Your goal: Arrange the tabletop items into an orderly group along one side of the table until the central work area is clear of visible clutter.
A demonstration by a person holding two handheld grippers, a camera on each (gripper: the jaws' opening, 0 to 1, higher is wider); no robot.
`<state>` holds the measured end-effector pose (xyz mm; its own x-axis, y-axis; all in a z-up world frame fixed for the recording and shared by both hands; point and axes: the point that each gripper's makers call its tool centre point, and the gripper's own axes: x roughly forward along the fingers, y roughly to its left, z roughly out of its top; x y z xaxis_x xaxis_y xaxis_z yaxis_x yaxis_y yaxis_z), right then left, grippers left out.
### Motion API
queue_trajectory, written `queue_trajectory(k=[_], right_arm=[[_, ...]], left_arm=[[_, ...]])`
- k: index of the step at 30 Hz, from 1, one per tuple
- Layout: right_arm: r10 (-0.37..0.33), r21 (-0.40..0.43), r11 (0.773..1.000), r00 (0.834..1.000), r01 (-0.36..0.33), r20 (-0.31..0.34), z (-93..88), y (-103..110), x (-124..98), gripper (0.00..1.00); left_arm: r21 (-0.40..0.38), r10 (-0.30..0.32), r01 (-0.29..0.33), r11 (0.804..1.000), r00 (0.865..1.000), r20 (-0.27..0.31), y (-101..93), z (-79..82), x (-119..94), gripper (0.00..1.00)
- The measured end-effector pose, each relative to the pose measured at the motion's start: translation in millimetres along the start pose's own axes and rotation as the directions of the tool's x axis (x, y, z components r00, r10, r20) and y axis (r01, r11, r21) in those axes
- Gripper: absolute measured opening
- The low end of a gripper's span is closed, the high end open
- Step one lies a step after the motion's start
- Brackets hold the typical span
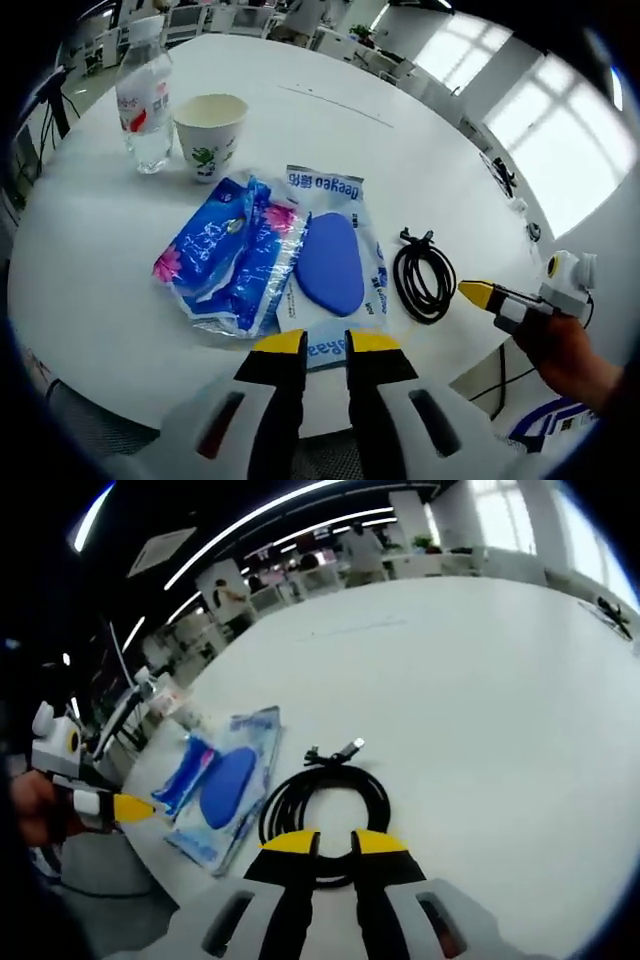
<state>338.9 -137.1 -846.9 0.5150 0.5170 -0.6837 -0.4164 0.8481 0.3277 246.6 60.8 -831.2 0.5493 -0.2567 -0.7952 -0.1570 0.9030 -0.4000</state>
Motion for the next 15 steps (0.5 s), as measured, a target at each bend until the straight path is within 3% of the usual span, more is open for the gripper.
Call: queue_trajectory(k=[10, 15], right_arm=[[0.033, -0.028, 0.999, 0.999, -0.034, -0.03, -9.0, 15.4, 1.8, 0.13], [0.044, -0.053, 0.998, 0.999, -0.045, -0.033, -8.7, 24.8, -1.5, 0.13]], left_arm=[[-0.071, 0.059, -0.059, 0.996, 0.998, -0.001, 32.9, -12.0, -10.0, 0.15], [-0.077, 0.085, -0.083, 0.994, 0.996, 0.026, 45.5, -10.0, -8.7, 0.19]])
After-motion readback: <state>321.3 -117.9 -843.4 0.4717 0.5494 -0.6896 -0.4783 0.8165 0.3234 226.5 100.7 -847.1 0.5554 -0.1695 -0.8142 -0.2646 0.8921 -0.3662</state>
